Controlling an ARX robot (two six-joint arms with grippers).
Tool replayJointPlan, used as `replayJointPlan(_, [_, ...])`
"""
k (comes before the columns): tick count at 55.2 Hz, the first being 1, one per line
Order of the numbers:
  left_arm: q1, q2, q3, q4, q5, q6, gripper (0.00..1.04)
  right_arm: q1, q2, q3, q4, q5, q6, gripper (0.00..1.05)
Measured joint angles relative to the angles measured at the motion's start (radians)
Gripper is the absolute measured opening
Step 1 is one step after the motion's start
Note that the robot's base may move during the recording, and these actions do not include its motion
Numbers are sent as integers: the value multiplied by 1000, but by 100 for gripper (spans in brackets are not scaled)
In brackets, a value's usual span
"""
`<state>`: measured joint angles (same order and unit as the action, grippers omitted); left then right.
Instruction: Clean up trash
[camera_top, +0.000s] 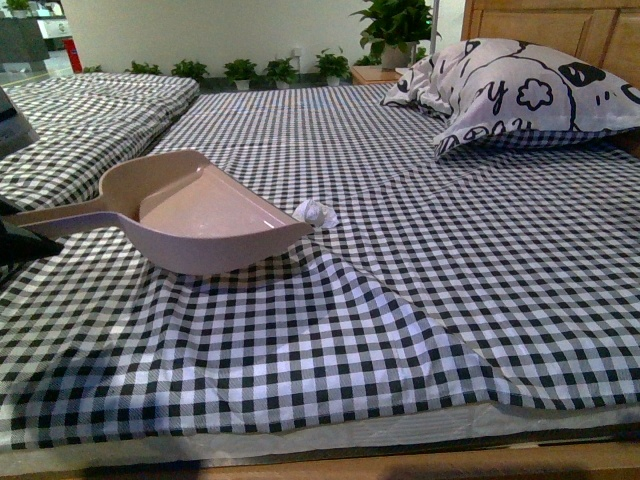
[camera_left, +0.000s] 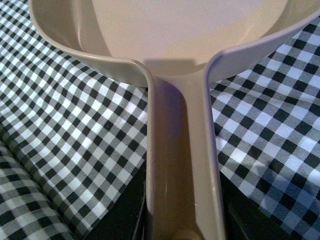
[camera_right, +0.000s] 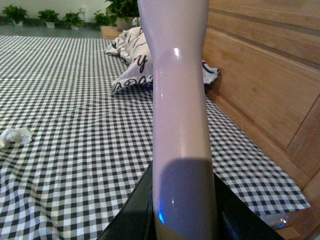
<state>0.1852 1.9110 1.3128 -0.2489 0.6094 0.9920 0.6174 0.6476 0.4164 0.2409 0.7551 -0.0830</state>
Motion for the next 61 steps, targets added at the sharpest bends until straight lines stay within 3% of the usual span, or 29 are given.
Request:
replayJointPlan(27, [-57,61,32,-42,-74,5,27,0,0,0,0,0,0,20])
replayJointPlan(61, [-68,68,43,-144,-94,15,27,0,0,0,0,0,0,20])
